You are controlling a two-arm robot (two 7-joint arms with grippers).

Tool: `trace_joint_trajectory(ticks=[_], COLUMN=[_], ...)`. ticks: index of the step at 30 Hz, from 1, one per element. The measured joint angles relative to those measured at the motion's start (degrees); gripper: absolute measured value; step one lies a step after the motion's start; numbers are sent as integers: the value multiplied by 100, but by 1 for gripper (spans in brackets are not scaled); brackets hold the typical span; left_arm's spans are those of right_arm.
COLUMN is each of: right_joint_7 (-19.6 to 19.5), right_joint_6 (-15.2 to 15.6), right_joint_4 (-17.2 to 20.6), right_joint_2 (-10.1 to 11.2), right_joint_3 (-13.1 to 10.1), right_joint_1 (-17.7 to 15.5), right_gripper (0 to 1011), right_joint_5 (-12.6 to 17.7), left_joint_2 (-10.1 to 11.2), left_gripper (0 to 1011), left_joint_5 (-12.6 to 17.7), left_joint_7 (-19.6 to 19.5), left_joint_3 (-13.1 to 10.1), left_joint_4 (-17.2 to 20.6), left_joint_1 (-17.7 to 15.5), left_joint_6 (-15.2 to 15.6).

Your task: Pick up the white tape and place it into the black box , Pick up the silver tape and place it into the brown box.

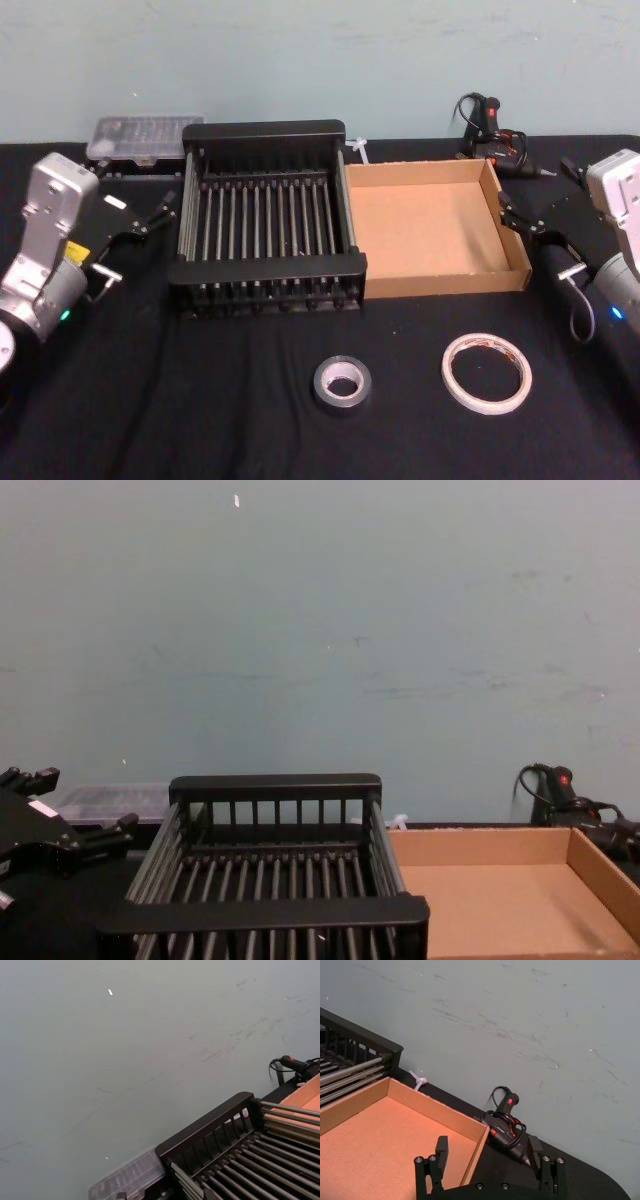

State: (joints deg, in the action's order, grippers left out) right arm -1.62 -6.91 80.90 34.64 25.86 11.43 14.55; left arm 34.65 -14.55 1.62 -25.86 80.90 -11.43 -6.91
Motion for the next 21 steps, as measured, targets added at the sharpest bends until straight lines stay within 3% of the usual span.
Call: trace_joint_trajectory(ticks=[21], right_joint_7=[0], right_joint_6=[0], right_joint_4=[0], right_joint_2=[0], right_joint_3=[0], right_joint_1=[0], right_gripper=[1002], right_joint_5=[0], left_joint_2=[0], left_gripper=[1001], left_joint_5=[0], left_joint_7=[0], left_joint_3=[0], left_joint_4=[0], left_joint_1=[0], left_joint_6=[0])
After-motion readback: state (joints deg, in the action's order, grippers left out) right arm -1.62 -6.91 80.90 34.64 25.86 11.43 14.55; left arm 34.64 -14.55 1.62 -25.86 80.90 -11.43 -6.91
